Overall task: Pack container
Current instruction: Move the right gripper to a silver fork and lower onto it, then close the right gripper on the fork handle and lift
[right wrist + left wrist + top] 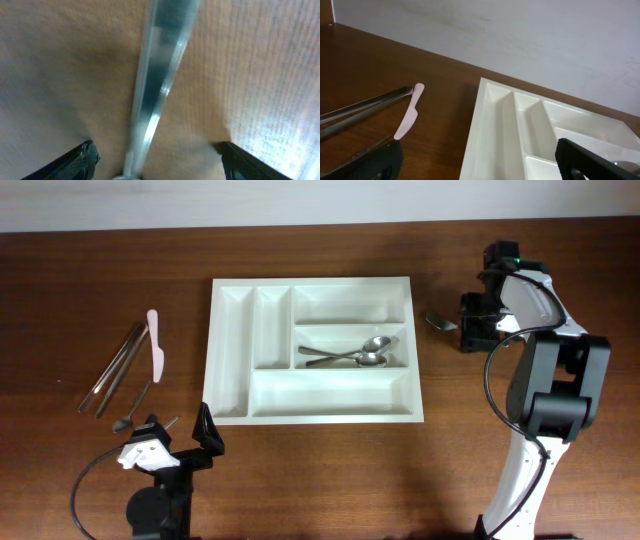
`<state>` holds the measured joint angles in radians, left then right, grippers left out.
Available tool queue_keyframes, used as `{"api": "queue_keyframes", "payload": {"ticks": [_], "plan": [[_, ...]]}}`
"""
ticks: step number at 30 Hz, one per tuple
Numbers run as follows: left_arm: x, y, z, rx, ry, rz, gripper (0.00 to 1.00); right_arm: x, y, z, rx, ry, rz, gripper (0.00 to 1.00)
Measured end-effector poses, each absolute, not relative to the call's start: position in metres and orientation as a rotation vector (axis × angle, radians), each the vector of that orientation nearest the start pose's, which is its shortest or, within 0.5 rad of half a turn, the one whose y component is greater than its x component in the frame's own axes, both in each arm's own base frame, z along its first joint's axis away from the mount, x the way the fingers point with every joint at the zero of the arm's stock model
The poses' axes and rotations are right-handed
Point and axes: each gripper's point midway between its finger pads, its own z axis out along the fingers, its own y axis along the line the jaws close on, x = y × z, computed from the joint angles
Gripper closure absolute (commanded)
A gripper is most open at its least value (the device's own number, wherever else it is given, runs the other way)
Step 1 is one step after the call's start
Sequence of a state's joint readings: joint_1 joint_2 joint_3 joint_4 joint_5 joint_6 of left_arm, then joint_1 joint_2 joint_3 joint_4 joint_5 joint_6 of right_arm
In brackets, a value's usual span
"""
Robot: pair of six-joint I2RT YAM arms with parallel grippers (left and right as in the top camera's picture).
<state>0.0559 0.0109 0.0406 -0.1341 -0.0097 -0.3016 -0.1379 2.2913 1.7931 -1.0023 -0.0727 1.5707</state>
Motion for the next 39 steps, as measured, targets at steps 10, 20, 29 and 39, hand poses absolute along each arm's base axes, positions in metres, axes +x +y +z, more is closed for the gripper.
{"api": "queue_keyframes", "payload": {"ticks": [10, 20, 29, 39], "plan": [[0.243, 0.015, 0.158, -0.306, 1.650, -0.177, 0.01, 0.427, -0.025, 0.004, -2.242, -1.942, -0.175, 0.20], [0.243, 0.015, 0.158, -0.305, 1.650, -0.177, 0.01, 0.416, -0.030, 0.003, -2.192, -2.000, -0.094, 0.34], [0.243, 0.015, 0.158, -0.306, 1.650, -0.177, 0.01, 0.411, -0.062, 0.002, -2.120, -2.242, 0.125, 0.28], [0.243, 0.015, 0.158, -0.306, 1.650, -0.177, 0.01, 0.411, -0.078, 0.003, -2.081, -2.338, 0.235, 0.45]]}}
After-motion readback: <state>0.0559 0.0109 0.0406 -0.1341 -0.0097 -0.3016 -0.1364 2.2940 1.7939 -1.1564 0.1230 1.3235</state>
